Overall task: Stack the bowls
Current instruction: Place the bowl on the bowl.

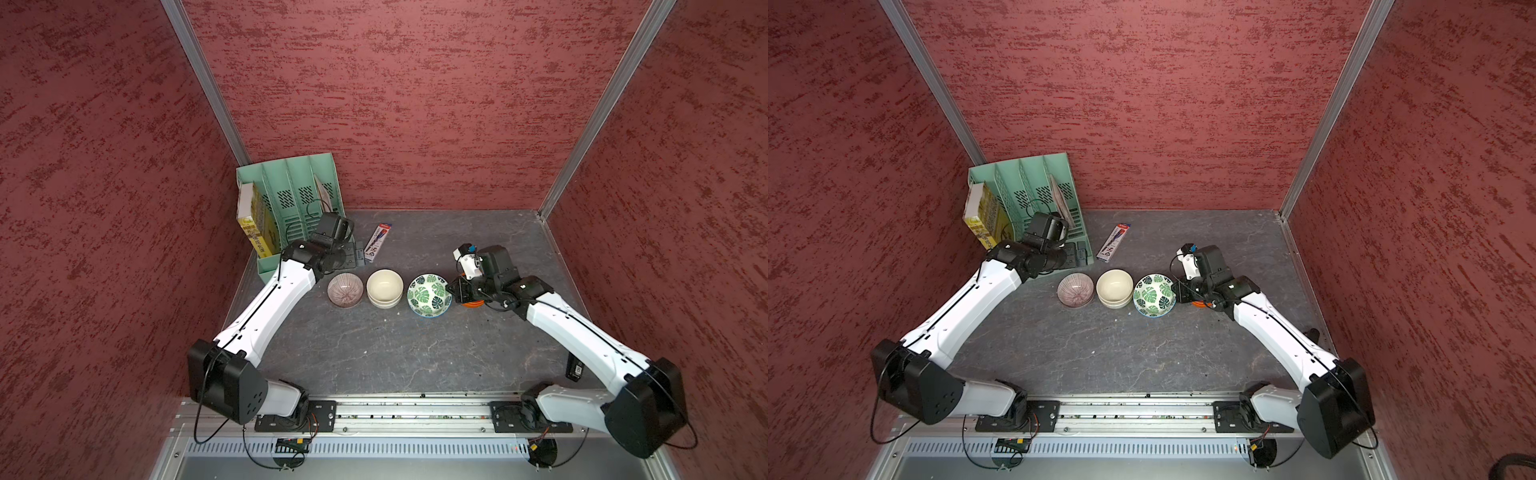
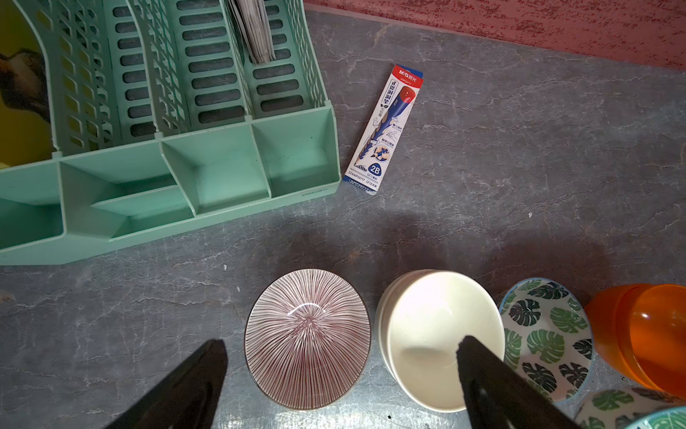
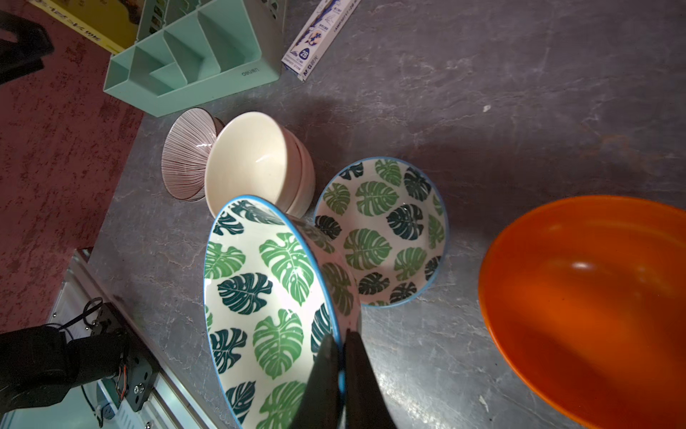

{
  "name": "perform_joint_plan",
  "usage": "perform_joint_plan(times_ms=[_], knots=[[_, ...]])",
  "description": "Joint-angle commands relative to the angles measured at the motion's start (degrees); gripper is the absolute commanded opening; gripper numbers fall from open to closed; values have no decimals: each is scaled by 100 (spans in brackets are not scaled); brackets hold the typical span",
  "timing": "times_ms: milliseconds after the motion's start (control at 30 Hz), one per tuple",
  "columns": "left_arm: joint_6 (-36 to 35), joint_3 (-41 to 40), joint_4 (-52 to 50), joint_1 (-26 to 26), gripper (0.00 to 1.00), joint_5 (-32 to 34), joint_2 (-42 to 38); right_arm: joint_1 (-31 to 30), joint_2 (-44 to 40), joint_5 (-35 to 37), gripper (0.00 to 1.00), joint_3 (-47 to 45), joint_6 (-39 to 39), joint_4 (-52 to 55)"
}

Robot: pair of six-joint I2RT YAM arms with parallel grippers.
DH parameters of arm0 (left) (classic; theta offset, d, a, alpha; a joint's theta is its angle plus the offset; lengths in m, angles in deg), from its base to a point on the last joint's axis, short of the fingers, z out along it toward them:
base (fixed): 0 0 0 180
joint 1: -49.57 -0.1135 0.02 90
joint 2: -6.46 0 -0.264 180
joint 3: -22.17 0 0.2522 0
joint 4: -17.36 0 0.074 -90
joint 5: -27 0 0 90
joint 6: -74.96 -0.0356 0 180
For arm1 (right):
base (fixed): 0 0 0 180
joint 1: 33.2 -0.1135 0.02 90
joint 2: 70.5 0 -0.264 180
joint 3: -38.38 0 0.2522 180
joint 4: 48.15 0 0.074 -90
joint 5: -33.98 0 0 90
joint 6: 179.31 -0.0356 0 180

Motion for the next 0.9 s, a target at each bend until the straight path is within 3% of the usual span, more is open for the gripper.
perform_joint_plan(times_ms=[0, 300, 867], knots=[[-22, 53, 82, -2, 100, -44, -23, 197, 326, -259, 5, 282, 177, -146], [-41, 61, 51, -2, 100, 1, -14, 483, 1204, -355, 3, 662, 295, -350], [-90, 102, 43, -17, 100, 64, 79, 574, 2048, -233, 3, 1235, 527, -158]])
